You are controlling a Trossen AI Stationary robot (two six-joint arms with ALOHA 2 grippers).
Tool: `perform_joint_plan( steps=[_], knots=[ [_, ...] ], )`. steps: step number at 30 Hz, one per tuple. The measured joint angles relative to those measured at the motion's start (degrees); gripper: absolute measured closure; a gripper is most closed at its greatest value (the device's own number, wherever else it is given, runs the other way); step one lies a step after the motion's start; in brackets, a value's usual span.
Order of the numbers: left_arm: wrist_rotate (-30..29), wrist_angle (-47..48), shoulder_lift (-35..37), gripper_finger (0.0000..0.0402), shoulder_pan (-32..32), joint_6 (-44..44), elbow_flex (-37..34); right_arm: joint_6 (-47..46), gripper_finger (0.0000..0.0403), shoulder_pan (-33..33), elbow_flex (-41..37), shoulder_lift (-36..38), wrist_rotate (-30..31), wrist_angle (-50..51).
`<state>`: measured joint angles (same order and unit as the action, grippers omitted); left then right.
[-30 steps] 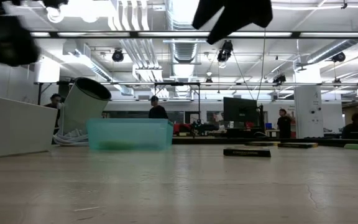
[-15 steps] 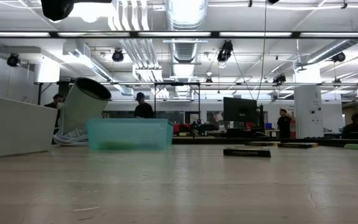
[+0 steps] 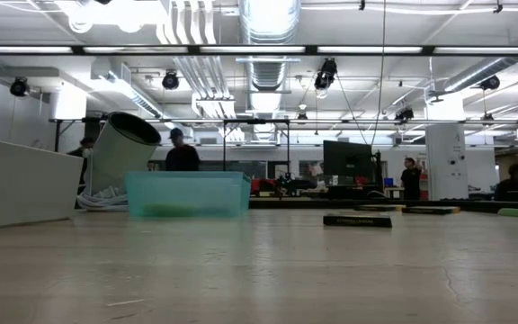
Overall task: Pick & Place School Supplies
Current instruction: Put the green eraser into the black bin
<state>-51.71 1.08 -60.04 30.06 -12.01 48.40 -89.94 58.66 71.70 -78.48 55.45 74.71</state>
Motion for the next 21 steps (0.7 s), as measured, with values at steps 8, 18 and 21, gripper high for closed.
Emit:
perform_joint_plan(
  steps=[8, 18, 21],
  knots=[
    [5.5, -15.15, -6.17, 0.0186, -1.07, 11.42, 0.0, -13.3, 0.0177, 0.98, -10.16, -0.9, -11.97, -0.31],
    [7.86, -17.18, -9.65, 0.0186, -4.33, 10.55, 0.0, -12.39, 0.0177, 1.03, -17.38, -1.84, -13.94, -3.71],
    [9.43, -17.35, -9.94, 0.0186, -5.36, 9.37, 0.0, -10.1, 0.0177, 1.07, -19.26, -1.9, -15.71, -5.91]
  ],
)
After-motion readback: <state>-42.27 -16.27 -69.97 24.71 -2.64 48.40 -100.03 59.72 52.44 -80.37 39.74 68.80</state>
